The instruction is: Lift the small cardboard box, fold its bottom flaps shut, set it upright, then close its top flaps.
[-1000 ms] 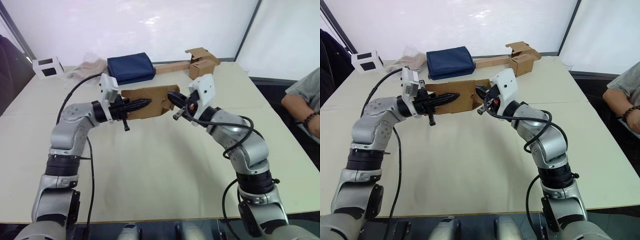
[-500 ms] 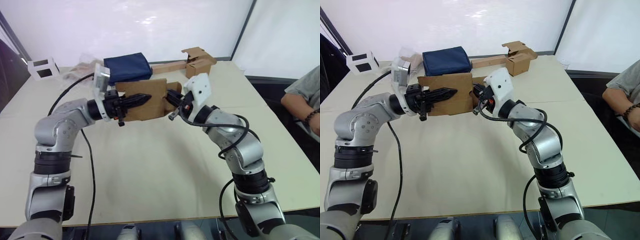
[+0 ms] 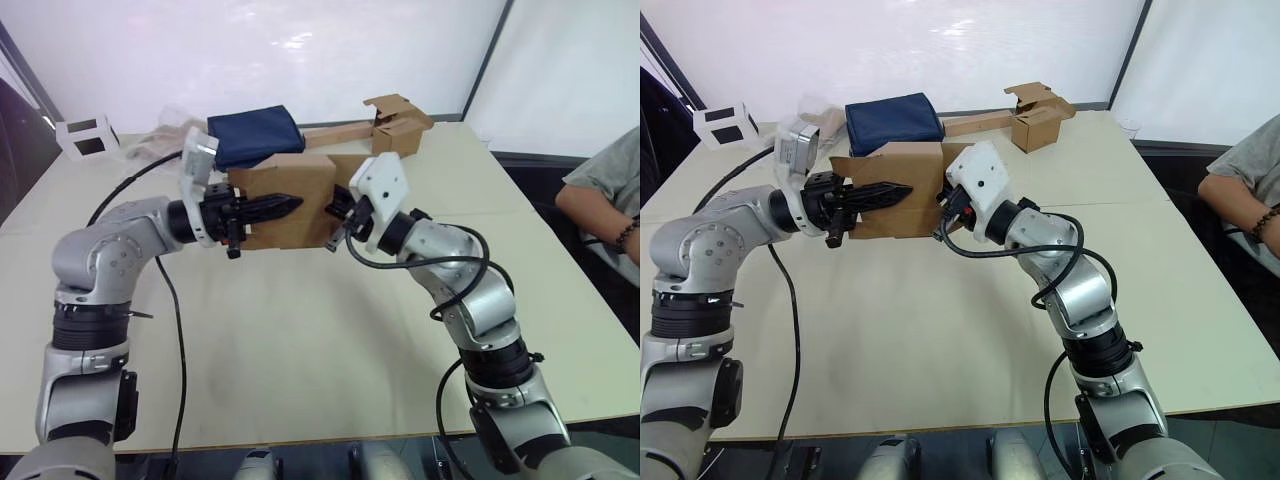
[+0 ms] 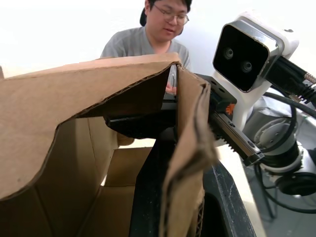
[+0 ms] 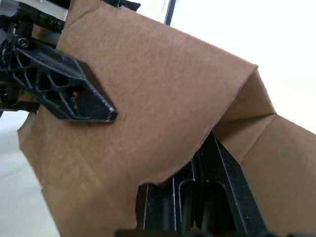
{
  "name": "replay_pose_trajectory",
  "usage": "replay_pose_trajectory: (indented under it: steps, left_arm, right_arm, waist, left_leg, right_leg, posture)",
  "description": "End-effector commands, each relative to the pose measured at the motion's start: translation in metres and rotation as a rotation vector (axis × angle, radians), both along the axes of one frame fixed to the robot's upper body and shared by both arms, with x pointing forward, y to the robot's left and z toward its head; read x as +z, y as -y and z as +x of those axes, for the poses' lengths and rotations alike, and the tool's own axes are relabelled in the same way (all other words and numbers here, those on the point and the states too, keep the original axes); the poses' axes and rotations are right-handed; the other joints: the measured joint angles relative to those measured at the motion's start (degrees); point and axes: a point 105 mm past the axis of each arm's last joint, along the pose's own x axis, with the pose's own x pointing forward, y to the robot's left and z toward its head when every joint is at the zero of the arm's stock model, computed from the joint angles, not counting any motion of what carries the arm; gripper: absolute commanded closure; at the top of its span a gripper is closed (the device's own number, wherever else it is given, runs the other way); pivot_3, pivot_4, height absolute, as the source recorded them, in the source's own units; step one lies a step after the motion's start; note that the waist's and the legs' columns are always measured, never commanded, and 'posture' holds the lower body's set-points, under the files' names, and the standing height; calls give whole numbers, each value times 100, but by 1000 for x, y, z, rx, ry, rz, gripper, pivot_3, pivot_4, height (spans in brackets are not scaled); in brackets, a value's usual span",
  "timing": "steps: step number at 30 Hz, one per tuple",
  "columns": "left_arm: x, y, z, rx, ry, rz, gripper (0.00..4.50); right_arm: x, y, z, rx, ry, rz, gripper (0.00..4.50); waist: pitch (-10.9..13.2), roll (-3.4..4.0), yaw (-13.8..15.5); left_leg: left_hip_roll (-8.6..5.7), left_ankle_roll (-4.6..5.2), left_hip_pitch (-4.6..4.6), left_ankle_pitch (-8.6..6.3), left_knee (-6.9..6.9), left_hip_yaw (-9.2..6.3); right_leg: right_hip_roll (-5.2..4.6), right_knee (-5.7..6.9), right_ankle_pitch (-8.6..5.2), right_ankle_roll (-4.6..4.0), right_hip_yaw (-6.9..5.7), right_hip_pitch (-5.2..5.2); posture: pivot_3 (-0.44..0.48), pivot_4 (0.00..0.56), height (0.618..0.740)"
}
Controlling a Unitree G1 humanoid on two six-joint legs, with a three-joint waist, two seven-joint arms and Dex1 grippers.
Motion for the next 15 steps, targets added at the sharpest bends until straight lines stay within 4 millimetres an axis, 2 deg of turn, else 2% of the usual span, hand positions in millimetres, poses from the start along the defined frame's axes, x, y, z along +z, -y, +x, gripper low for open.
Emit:
replay_pose_trajectory:
  steps: [1, 10, 13, 15]
  left_arm:
    - [6, -6, 8, 71, 45, -6, 4465]
    - [9, -9, 13, 96, 62, -21, 4465]
    - [14, -10, 16, 109, 71, -37, 4465]
    - [16, -9, 16, 108, 74, -42, 4465]
  right_arm:
    - [17, 4, -9, 18, 90, 2, 4500]
    - [14, 34, -2, -63, 65, -4, 4500]
    - [-7, 56, 6, -141, -2, -35, 4500]
    - [-19, 64, 8, -170, -37, -47, 4500]
  waist:
    - [0, 0, 2]
    - [0, 0, -3]
    - [0, 0, 17]
    - [0, -1, 42]
  left_leg:
    - [0, 0, 0, 0, 0, 0]
    - [0, 1, 0, 0, -1, 0]
    - [0, 1, 0, 0, 0, 1]
    - [-1, 1, 0, -1, 1, 0]
  right_leg:
    - [0, 0, 0, 0, 0, 0]
    - [0, 0, 0, 0, 0, 0]
    - [0, 0, 0, 0, 0, 0]
    - [-2, -4, 0, 0, -1, 5]
  posture:
    - [0, 150, 740]
    - [0, 150, 740]
    - [0, 150, 740]
    - [0, 150, 740]
